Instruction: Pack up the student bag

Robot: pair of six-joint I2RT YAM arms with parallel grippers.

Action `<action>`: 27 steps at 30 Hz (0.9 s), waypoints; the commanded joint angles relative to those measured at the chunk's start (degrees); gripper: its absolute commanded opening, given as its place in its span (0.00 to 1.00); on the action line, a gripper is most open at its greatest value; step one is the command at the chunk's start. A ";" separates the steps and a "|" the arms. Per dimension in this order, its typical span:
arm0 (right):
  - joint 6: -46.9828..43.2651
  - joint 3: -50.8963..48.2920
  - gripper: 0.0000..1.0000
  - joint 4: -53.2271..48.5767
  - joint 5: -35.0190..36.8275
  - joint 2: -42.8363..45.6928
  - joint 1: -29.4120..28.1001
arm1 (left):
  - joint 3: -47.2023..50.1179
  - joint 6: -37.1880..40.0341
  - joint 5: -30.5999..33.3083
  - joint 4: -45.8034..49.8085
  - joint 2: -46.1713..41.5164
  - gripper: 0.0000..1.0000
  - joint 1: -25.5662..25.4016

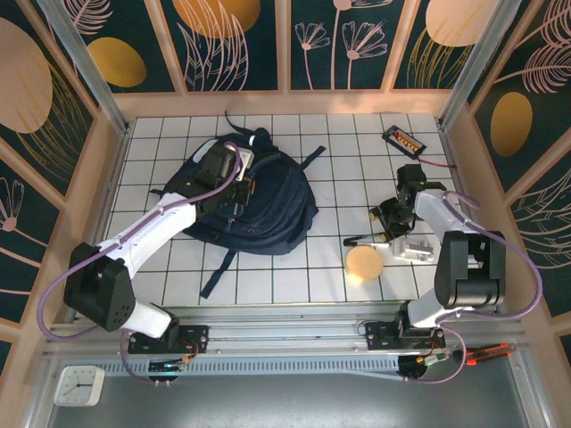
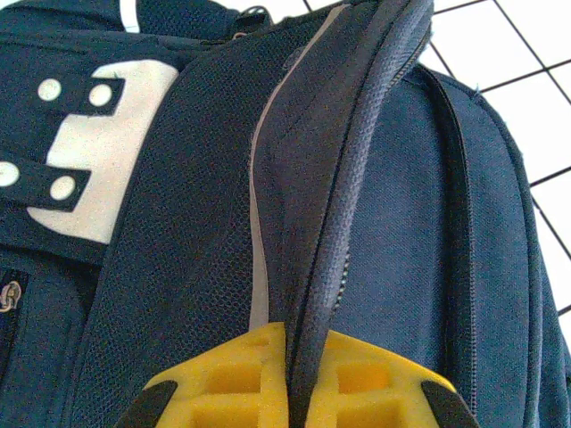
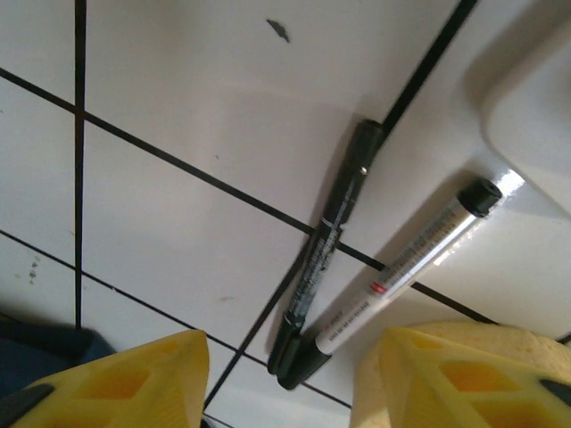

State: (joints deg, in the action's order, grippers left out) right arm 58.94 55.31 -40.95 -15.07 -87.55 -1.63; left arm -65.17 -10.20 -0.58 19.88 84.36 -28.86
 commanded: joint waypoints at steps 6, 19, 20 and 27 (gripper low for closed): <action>-0.05 1.78 0.47 2.13 0.83 -3.60 -0.56 | 0.92 0.43 2.21 -1.86 -1.90 0.00 0.47; 0.00 0.78 0.47 2.64 1.71 -6.26 -0.83 | 1.00 0.97 2.84 -1.77 -1.45 0.00 0.47; -0.05 0.79 0.47 2.62 1.79 -6.44 -0.77 | 0.92 0.97 2.83 -1.77 -1.43 0.00 0.47; 0.34 0.15 0.46 1.65 2.74 -5.81 -0.77 | 1.26 1.36 3.02 -1.86 -1.22 0.00 0.49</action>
State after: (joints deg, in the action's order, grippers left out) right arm 58.89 55.88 -38.28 -14.44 -93.54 -2.00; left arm -64.62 -10.13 0.54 19.73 83.81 -28.86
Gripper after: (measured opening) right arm 0.466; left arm 0.073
